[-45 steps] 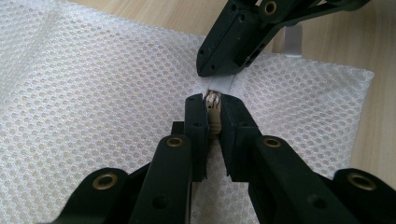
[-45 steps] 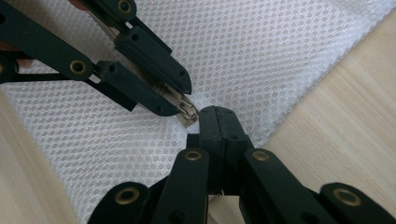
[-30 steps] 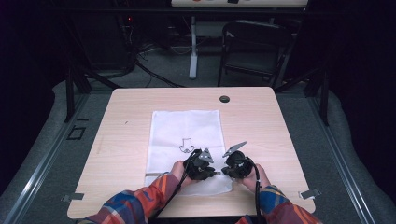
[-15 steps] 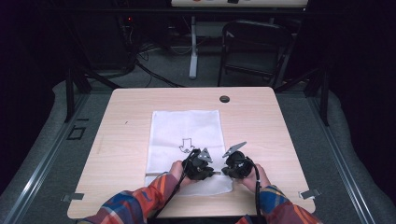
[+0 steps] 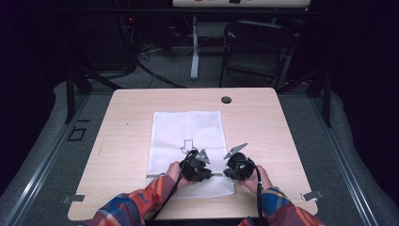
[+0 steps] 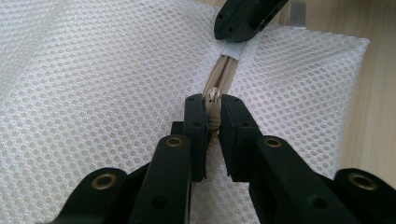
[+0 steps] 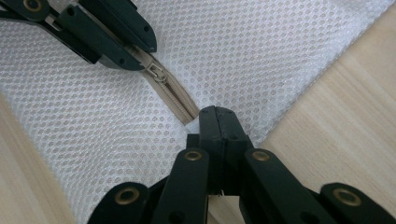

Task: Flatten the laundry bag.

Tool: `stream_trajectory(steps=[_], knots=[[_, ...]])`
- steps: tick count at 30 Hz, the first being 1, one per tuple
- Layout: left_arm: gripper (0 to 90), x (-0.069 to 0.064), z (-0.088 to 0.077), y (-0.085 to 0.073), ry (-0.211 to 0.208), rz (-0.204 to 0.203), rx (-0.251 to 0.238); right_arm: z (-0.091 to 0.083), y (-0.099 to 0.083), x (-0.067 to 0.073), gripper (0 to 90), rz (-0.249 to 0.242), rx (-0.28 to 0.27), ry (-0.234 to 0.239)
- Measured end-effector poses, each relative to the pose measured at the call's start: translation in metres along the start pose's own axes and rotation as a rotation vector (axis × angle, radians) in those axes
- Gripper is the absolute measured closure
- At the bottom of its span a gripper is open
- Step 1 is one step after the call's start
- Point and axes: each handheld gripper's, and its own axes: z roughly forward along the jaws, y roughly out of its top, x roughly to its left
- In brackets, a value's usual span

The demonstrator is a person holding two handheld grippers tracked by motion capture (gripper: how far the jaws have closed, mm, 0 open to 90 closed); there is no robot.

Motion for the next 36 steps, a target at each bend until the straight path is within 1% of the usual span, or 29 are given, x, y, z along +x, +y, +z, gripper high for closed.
stream_trajectory(steps=[3, 6, 7, 8, 11, 12, 13, 14, 16, 18, 19, 20, 21, 22, 23, 24, 26, 28, 29, 30, 31, 33, 35, 36], knots=[[80.9, 0.0013, 0.0006, -0.0007, -0.007, -0.007, -0.009, -0.0003, -0.0001, 0.0003, 90.0, 0.003, 0.003, 0.0], [80.7, 0.0027, 0.0026, -0.0013, -0.023, -0.017, -0.025, -0.0008, -0.0005, 0.0013, 90.0, 0.006, 0.01, -0.006], [80.6, 0.0025, 0.0028, -0.0009, -0.017, -0.014, -0.015, -0.0015, -0.0004, 0.0013, 90.0, 0.001, 0.02, -0.009], [80.5, 0.0027, 0.0032, -0.0009, -0.018, -0.013, -0.015, -0.0018, -0.0009, 0.0016, 90.0, 0.004, 0.021, -0.009], [80.5, 0.0034, 0.0042, -0.0013, -0.026, -0.015, -0.02, -0.002, -0.0007, 0.0012, 90.0, 0.0, 0.024, -0.006], [80.5, 0.004, 0.0045, -0.0015, -0.037, -0.017, -0.026, -0.0021, -0.0001, 0.0013, 90.0, -0.006, 0.029, -0.008], [80.5, 0.0041, 0.0046, -0.0016, -0.038, -0.015, -0.026, -0.0013, 0.0003, 0.002, 90.0, -0.005, 0.019, -0.002], [80.5, 0.0039, 0.0044, -0.0015, -0.031, -0.015, -0.019, -0.0019, 0.0009, 0.0016, 90.0, -0.01, 0.03, -0.009], [80.6, 0.0041, 0.0047, -0.0014, -0.028, -0.017, -0.023, -0.0023, 0.0024, 0.0013, 90.0, -0.016, 0.029, -0.011], [80.6, 0.0046, 0.0054, -0.0009, -0.026, -0.018, -0.027, -0.0024, 0.004, 0.0014, 90.0, -0.016, 0.016, -0.01], [80.6, 0.0051, 0.0067, -0.0014, -0.039, -0.025, -0.043, -0.0017, 0.0044, 0.0021, 90.0, -0.007, -0.005, 0.005], [80.6, 0.005, 0.0061, -0.0008, -0.026, -0.021, -0.031, -0.0009, 0.0046, 0.0028, 90.0, -0.009, -0.009, 0.009], [80.7, 0.0053, 0.0063, -0.0005, -0.029, -0.02, -0.029, -0.0003, 0.005, 0.0038, 90.0, -0.009, -0.017, 0.026], [80.7, 0.0052, 0.0065, -0.0001, -0.032, -0.017, -0.029, 0.0005, 0.0052, 0.0047, 90.0, -0.016, -0.025, 0.023], [80.6, 0.0049, 0.0064, 0.0003, -0.024, -0.014, -0.024, 0.0012, 0.006, 0.0059, 90.0, -0.02, -0.022, 0.017], [80.6, 0.0052, 0.007, 0.0001, -0.036, -0.014, -0.031, 0.002, 0.0062, 0.0061, 90.0, -0.022, -0.02, 0.023], [80.6, 0.0053, 0.0069, 0.0002, -0.041, -0.01, -0.031, 0.0041, 0.0047, 0.0072, 90.0, -0.021, -0.029, 0.032], [80.6, 0.0046, 0.0071, -0.0007, -0.039, -0.013, -0.038, 0.0042, 0.0039, 0.0077, 90.0, -0.032, -0.026, 0.021], [80.6, 0.0039, 0.0068, -0.0011, -0.036, -0.012, -0.04, 0.0049, 0.0038, 0.0084, 90.0, -0.032, -0.033, 0.017], [80.5, 0.0033, 0.0059, -0.001, -0.017, 0.0, -0.028, 0.0053, 0.004, 0.009, 90.0, -0.035, -0.034, 0.012], [80.5, 0.003, 0.0061, -0.0013, -0.018, 0.0, -0.032, 0.0058, 0.0045, 0.0092, 90.0, -0.043, -0.036, 0.018], [80.6, 0.0024, 0.0066, -0.0017, -0.019, -0.004, -0.04, 0.0063, 0.0048, 0.0095, 90.0, -0.051, -0.031, 0.012], [80.6, 0.0021, 0.0067, -0.0018, -0.017, -0.007, -0.041, 0.0068, 0.0049, 0.0093, 90.0, -0.051, -0.032, 0.017], [80.6, 0.0021, 0.0066, -0.0017, -0.016, -0.004, -0.038, 0.0073, 0.0045, 0.0096, 90.0, -0.041, -0.038, 0.019]])
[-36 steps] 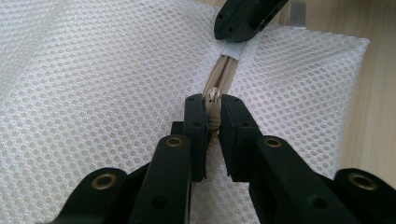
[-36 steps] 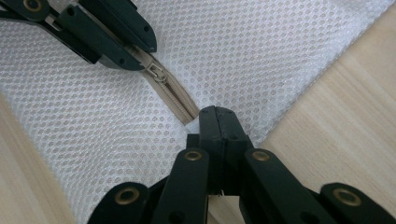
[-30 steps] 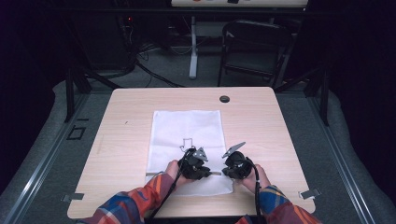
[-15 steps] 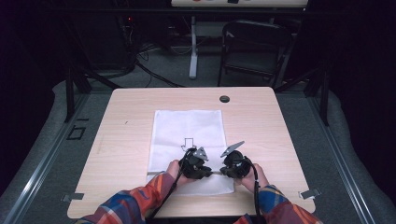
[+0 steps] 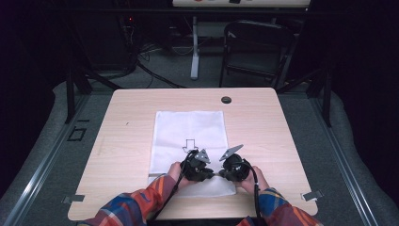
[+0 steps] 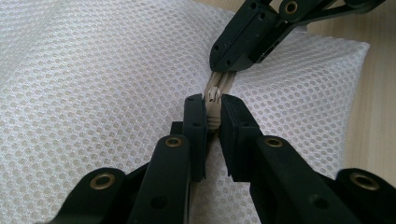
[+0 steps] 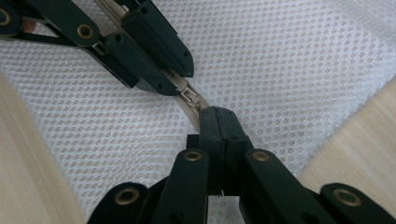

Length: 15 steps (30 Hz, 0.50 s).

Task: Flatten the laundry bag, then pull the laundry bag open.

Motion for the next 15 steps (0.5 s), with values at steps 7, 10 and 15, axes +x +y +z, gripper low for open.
stream_trajectory(steps=[7, 10, 15], knots=[[81.0, -0.0023, -0.0014, 0.0013, 0.014, 0.015, -0.002, -0.0002, 0.0008, -0.0011, 90.0, 0.022, 0.013, 0.01], [81.0, -0.0035, -0.0028, 0.002, 0.017, 0.018, 0.004, -0.0005, 0.0015, -0.0043, 90.0, 0.045, 0.027, 0.026], [81.1, -0.0035, -0.0031, 0.0033, 0.019, 0.019, 0.014, -0.0008, -0.0005, -0.0046, 90.0, 0.063, 0.017, 0.026]])
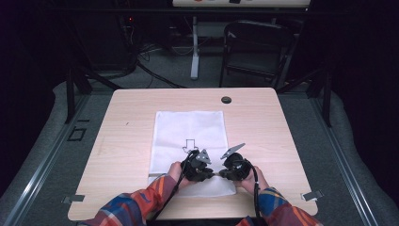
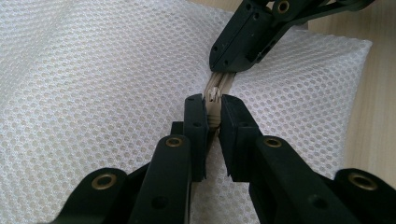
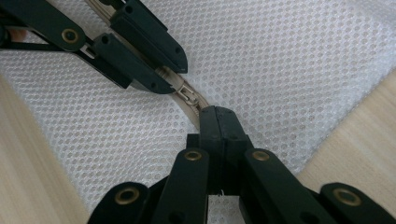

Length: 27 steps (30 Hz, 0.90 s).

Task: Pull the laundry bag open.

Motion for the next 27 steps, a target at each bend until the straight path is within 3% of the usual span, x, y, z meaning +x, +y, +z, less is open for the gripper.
stream_trajectory(steps=[10, 14, 19, 27], knots=[[81.2, 0.001, -0.003, -0.002, 0.004, -0.001, 0.007, 0.0, -0.001, -0.001, 90.0, -0.002, -0.002, 0.004], [81.0, 0.007, -0.011, -0.009, 0.019, -0.027, 0.02, -0.001, -0.001, -0.002, 90.0, -0.003, -0.001, 0.006], [81.0, 0.008, -0.014, -0.01, -0.001, -0.027, 0.021, 0.0, 0.0, 0.0, 90.0, -0.008, 0.0, -0.003], [80.9, 0.013, -0.018, -0.014, 0.007, -0.042, 0.034, 0.0, -0.001, 0.0, 90.0, -0.005, -0.001, 0.004]])
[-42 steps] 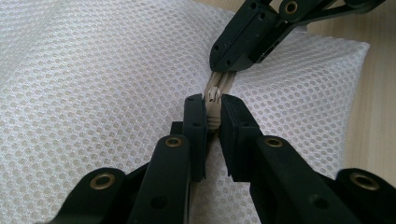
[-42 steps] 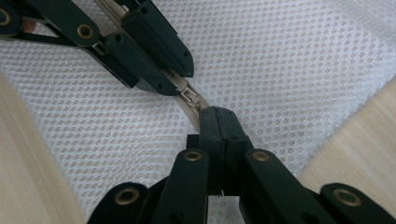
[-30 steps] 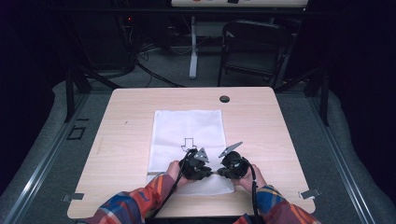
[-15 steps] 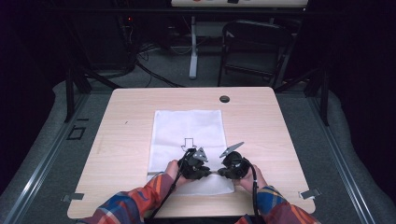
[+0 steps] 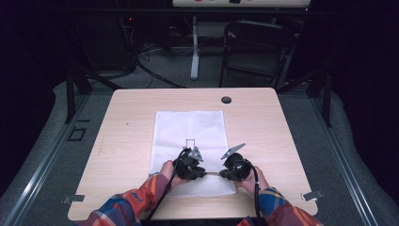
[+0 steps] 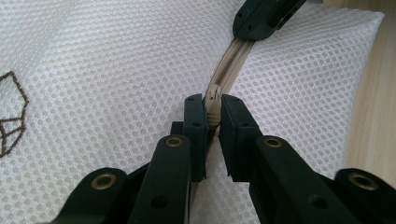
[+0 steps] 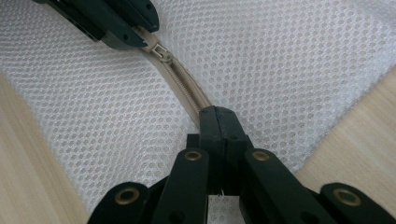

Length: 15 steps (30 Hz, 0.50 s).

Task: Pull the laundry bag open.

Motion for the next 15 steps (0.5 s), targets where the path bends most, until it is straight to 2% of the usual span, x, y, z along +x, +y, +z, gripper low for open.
stream_trajectory(steps=[15], knots=[[80.8, 0.004, -0.0058, -0.0067, -0.004, -0.017, 0.016, 0.0001, -0.0001, 0.0006, 90.0, 0.001, -0.002, -0.006]])
